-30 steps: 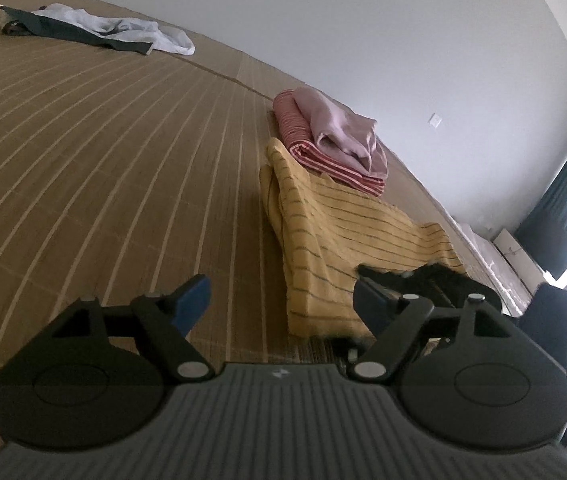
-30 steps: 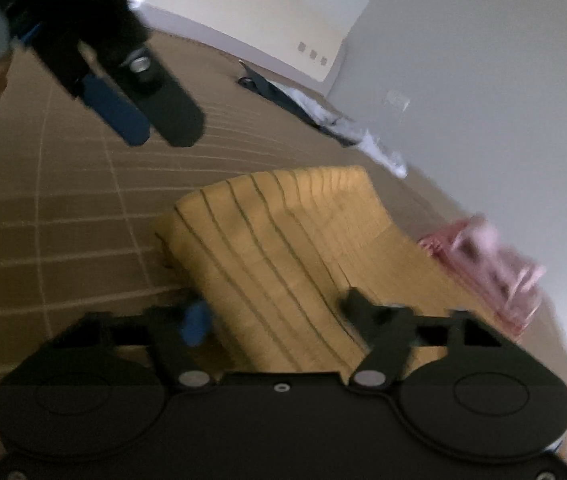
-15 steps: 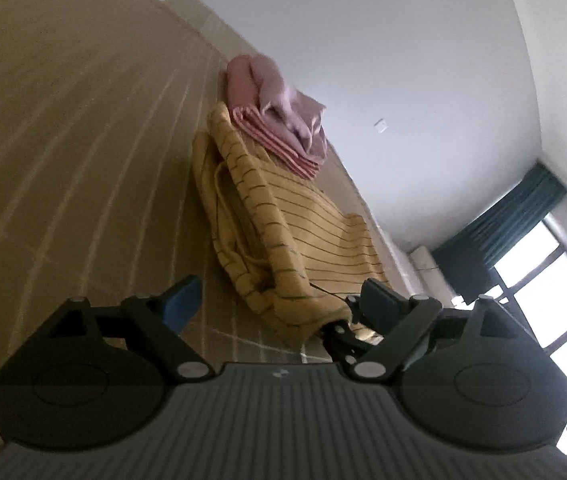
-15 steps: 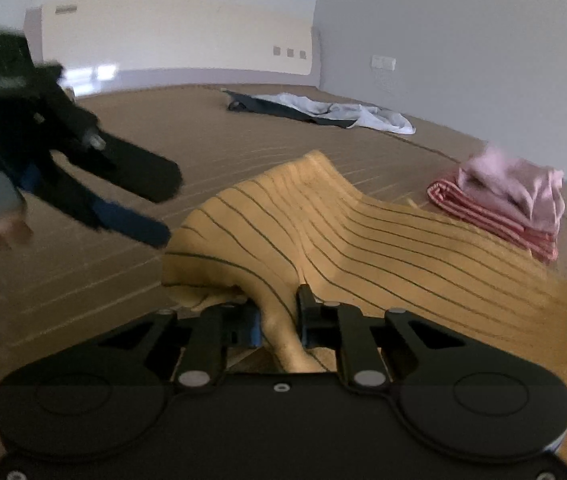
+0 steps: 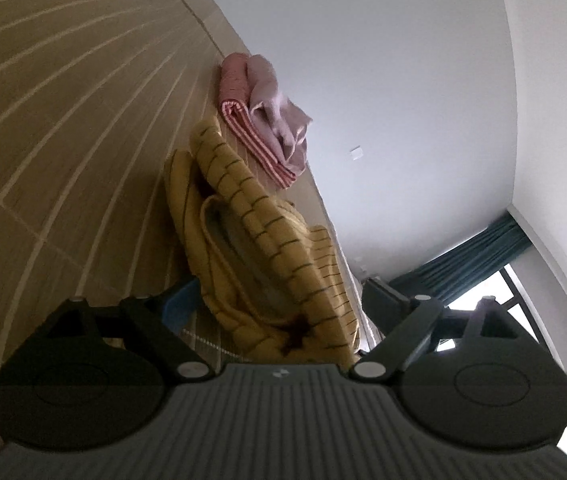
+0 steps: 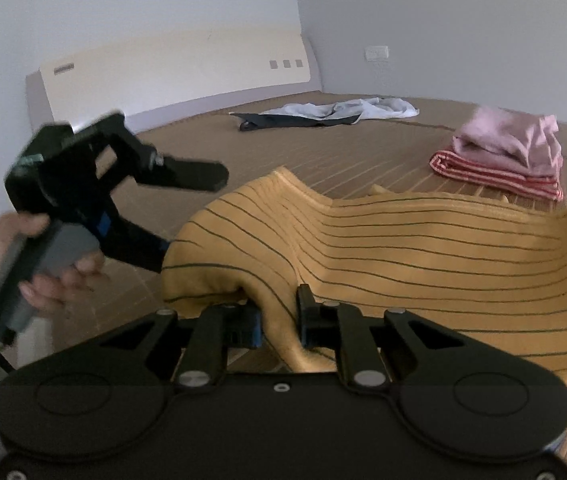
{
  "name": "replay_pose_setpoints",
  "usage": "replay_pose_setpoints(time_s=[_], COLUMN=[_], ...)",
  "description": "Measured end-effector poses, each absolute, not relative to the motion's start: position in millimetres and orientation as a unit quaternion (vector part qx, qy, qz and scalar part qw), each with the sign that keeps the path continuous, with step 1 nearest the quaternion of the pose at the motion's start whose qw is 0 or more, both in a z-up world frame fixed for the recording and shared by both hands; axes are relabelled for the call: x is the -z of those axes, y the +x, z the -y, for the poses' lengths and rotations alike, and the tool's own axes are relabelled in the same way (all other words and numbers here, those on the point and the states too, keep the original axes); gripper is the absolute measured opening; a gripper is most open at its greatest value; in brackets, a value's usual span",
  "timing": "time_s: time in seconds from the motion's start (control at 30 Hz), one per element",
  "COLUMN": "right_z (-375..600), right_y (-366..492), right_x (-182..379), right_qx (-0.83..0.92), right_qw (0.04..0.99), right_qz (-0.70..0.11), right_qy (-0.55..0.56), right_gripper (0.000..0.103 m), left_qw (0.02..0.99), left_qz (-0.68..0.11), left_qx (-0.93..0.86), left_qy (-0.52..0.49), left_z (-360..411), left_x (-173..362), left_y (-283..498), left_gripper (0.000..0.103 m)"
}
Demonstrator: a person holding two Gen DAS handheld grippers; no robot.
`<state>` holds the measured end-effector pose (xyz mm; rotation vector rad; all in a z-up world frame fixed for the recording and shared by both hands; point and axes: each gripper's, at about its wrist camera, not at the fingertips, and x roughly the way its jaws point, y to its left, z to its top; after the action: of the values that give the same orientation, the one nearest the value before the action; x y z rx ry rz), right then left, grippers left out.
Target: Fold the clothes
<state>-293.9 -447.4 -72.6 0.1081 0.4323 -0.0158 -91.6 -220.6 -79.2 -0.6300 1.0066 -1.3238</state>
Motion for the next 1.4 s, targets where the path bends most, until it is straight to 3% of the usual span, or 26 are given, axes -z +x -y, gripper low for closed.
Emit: replay_pose_setpoints(time_s=[0.4, 0.43, 0.5, 0.53, 0.67, 0.9, 1.07, 1.23, 1.4], right_z=[428, 425, 418, 415, 410, 448, 485, 489, 470], right_y=[-306, -306, -305, -304, -300, -331, -342, -319, -298], right_x=[67, 66, 65, 64, 65, 43, 50, 87, 109], right_qx=[-0.023, -0.028, -0.034, -0.035, -0.049, -0.053, 0.014, 0.032, 0.052], right_qw=[0.973, 0.973, 0.974, 0.974, 0.973, 0.978, 0.975, 0.961, 0.959], right_qz=[-0.221, -0.221, -0.221, -0.221, -0.226, -0.188, -0.186, -0.237, -0.271], right_qy=[0.058, 0.056, 0.045, 0.04, 0.026, 0.074, 0.12, 0.138, 0.07], right_gripper=[0.017, 0.017, 0.017, 0.018, 0.029, 0.068, 0.065, 0.055, 0.056], left_qw=[0.625, 0.629, 0.64, 0.648, 0.66, 0.69, 0.732, 0.76, 0.764], left_qz=[-0.443, -0.442, -0.439, -0.436, -0.434, -0.399, -0.351, -0.312, -0.288], left_qx=[0.595, 0.595, 0.59, 0.585, 0.576, 0.577, 0.572, 0.567, 0.577], left_qy=[-0.243, -0.236, -0.224, -0.218, -0.211, -0.178, -0.119, -0.058, 0.017], left_z=[246, 246, 245, 245, 237, 230, 217, 217, 259], left_x=[82, 81, 79, 78, 76, 56, 24, -8, -32], left_y=[-110, -112, -113, -112, -108, -103, -107, -116, -147], left_gripper=[0.091, 0.087, 0.067, 0.048, 0.031, 0.023, 0.022, 0.022, 0.022])
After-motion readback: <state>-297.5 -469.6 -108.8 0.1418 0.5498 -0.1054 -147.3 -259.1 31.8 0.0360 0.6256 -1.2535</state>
